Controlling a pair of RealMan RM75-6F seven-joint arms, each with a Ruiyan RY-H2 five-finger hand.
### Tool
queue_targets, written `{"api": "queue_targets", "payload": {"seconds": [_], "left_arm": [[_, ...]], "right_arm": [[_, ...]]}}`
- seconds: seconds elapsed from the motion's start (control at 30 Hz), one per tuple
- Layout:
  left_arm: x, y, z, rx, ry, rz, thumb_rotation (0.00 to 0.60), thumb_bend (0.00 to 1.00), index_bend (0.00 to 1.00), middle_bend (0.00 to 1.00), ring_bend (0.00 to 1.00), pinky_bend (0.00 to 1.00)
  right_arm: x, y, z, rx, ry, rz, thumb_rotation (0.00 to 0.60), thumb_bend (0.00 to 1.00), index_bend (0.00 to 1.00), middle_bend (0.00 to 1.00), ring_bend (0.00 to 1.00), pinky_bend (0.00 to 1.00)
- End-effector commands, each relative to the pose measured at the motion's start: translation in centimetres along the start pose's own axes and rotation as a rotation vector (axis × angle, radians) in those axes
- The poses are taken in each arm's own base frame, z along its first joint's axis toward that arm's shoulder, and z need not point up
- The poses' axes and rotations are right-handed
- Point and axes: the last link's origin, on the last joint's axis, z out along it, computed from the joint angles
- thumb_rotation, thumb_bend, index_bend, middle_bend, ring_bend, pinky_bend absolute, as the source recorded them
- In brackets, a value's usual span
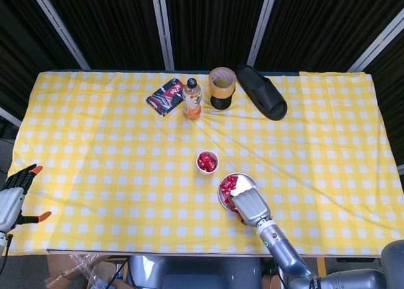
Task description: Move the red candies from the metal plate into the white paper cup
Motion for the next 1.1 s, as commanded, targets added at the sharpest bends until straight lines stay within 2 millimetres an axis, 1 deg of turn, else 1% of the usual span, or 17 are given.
{"api": "queue_targets", "payload": {"seconds": [0.03,0.33,0.5,0.6,0.97,1.1], "left_arm": [[0.0,0.0,0.0,0.000,0.000,0.001,0.600,0.06,0.02,0.00,0.00,0.00],[0.0,0.0,0.0,-0.002,-0.001,0.002,0.600,0.06,0.02,0.00,0.00,0.00],[0.0,0.0,-0.1,-0.003,-0.002,0.002,0.600,0.06,0.02,0.00,0.00,0.00],[-0.1,0.0,0.0,-0.004,-0.003,0.003,0.600,0.06,0.02,0.00,0.00,0.00],[-0.1,0.0,-0.1,-0.005,-0.002,0.004,0.600,0.06,0.02,0.00,0.00,0.00],[0.0,0.0,-0.1,-0.006,-0.001,0.004,0.600,0.06,0.02,0.00,0.00,0.00]], "right_arm": [[0.0,0.0,0.0,0.000,0.000,-0.001,0.600,0.46,0.49,0.83,0.94,1.00],[-0.1,0.1,0.1,-0.004,-0.003,-0.001,0.600,0.51,0.49,0.83,0.94,1.00],[-0.3,0.3,0.1,-0.006,-0.012,-0.002,0.600,0.60,0.51,0.83,0.94,1.00],[-0.2,0.2,0.1,-0.002,-0.011,0.001,0.600,0.63,0.51,0.83,0.94,1.00],[0.4,0.0,-0.2,0.015,0.014,0.007,0.600,0.64,0.52,0.83,0.94,1.00],[1.0,0.0,-0.5,0.017,0.033,0.008,0.600,0.64,0.52,0.83,0.94,1.00]]}}
